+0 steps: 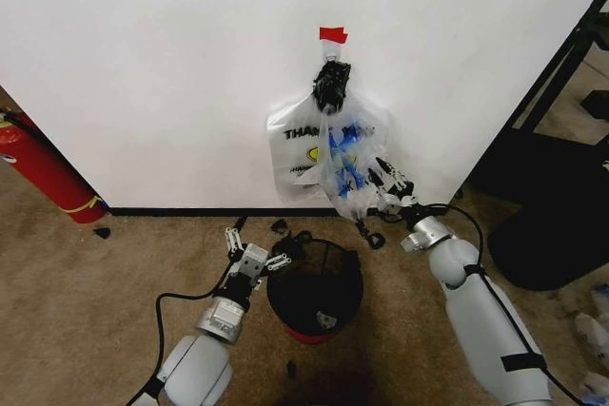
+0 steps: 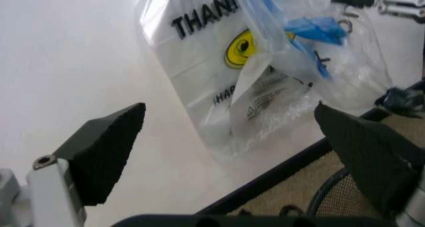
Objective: Pick up the garbage bag from the wall and place it over the trash bin.
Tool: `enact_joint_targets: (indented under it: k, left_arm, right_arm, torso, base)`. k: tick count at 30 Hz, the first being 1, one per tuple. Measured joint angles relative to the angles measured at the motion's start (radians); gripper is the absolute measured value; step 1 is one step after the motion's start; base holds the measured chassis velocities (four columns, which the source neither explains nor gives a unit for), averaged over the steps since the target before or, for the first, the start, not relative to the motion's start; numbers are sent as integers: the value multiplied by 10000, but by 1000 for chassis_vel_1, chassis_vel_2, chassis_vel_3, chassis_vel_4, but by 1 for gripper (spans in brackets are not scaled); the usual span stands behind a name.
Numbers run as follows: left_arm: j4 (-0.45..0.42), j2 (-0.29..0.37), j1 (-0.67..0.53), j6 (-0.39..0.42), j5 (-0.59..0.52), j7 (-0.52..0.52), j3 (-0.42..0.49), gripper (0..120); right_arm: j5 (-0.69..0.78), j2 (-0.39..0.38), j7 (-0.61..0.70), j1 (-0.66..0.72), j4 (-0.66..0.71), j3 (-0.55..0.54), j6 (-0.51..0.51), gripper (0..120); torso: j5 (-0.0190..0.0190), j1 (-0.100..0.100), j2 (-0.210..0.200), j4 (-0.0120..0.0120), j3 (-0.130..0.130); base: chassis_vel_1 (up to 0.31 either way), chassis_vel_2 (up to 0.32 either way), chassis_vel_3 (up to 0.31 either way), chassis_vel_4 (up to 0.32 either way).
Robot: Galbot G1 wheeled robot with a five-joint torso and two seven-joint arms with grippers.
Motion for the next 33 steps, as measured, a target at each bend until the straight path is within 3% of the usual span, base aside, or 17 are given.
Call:
enact_joint_targets:
  k: [5,11,16,21,26,33]
  left_arm:
    - [125,14,35,-148,6,5,-31,100]
    - [133,69,64,-185,7,5,-28,100]
    - [134,159,77,-240,-14,-27,-88,100]
    - [165,240,102,-316,-48,-79,-127,100]
    - [196,281,93,-361,-60,-108,-139,100]
    - [247,267,91,-413,-61,-139,-111,100]
  right_arm:
    - [1261,60,355,-99,55,-311,-115,0]
    - [1386,-50,-422,-381,491,-297,180,0]
    - [1605,-220,-1742,-669,1058,-223,683,16]
    - [1167,-302,-3870,-911,1912,305,1066,38]
    - [800,-283,-4032,-640,1818,176,1006,54]
    - [-194,356,-3144,668,112,-419,993,79]
  torso:
    - [0,0,0,0,0]
    - [-1,0,0,0,0]
    - [-1,0,0,-3,0]
    - [-3,0,0,-2,0]
    - [-3,0,0,-4,0]
    - [0,1,0,3,1]
  base:
    - [0,0,0,0]
    - [0,0,0,0]
    - [0,0,0,0]
    - [0,0,0,0]
    - [0,0,0,0]
    - [0,0,0,0]
